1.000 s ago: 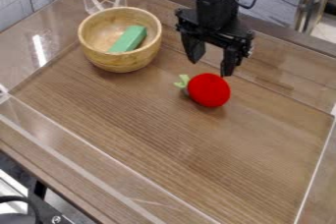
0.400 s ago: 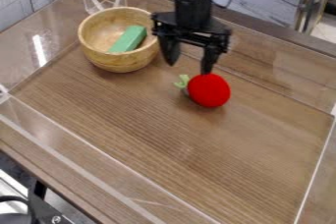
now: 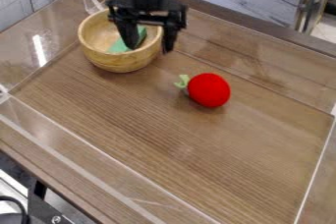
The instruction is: Move the red fruit to the right
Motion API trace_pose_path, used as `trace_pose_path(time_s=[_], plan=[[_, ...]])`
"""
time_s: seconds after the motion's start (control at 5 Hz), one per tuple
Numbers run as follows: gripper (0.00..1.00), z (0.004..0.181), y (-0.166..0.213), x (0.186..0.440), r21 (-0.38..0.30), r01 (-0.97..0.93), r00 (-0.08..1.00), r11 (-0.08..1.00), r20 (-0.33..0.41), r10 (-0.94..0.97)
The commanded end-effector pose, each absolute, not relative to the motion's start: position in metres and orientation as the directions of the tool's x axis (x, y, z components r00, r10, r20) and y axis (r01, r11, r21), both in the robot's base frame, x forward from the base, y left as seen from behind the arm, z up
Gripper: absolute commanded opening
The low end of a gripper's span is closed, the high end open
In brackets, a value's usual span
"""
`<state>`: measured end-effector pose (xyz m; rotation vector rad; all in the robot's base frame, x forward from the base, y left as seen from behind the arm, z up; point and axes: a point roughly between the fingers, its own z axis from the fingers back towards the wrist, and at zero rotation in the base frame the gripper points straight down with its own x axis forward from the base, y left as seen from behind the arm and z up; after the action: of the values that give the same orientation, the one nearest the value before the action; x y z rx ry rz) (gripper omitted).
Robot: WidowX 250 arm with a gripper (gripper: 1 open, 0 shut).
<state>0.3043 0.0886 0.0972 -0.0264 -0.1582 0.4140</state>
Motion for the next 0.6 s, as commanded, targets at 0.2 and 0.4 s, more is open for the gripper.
trace_pose_path(time_s=[0.2, 0.4], plan=[[1.00, 0.149, 0.115, 0.312, -0.077, -0.484, 0.833, 0.872, 0.264, 0.485], [1.00, 0.143, 0.124, 0.317, -0.063, -0.451, 0.853, 0.890, 0.263, 0.451]])
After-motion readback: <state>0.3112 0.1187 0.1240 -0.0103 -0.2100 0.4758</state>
